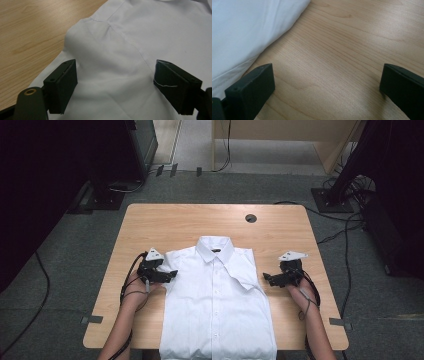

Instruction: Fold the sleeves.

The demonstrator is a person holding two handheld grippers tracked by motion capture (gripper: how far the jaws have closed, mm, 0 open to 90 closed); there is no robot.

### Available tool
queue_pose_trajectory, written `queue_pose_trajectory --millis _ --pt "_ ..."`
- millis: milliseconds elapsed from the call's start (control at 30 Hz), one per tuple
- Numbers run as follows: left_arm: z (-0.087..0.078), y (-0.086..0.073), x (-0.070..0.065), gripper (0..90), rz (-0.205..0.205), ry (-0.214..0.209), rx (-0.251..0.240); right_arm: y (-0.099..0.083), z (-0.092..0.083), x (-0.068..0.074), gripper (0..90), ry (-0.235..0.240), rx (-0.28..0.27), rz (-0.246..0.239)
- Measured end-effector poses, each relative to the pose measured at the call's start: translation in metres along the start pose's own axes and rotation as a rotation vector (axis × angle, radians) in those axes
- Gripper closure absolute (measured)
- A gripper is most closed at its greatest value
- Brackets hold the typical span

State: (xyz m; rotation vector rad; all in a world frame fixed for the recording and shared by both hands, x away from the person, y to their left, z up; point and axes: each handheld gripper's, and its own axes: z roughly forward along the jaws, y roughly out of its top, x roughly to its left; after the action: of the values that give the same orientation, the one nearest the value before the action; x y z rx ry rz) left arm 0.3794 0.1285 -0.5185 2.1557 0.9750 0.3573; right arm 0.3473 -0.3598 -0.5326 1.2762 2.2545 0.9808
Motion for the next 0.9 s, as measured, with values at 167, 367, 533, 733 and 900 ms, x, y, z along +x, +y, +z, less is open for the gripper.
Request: queue_pose_trajectory --millis 167,367,533,733,900 --pt "0.001 0.001 0.005 19.0 -0.022 0.006 -0.009 0.0 0.0 0.0 0.0 -0.003 -0.001 0.003" --pt "0.002 0.001 0.008 19.0 -0.028 0.008 -0.023 0.0 0.0 0.001 0.0 -0.007 0.001 0.005" --pt "0.003 0.001 0.011 19.0 -0.024 0.011 -0.031 -0.001 -0.001 0.001 0.0 0.001 0.001 -0.005" --pt "0.004 0.001 0.015 19.1 -0.022 0.022 -0.038 -0.001 -0.001 0.002 0.0 0.002 0.002 -0.004" --pt "0.003 0.001 0.018 19.1 -0.041 0.024 -0.028 -0.001 -0.001 0.002 0.0 0.0 0.002 -0.002"
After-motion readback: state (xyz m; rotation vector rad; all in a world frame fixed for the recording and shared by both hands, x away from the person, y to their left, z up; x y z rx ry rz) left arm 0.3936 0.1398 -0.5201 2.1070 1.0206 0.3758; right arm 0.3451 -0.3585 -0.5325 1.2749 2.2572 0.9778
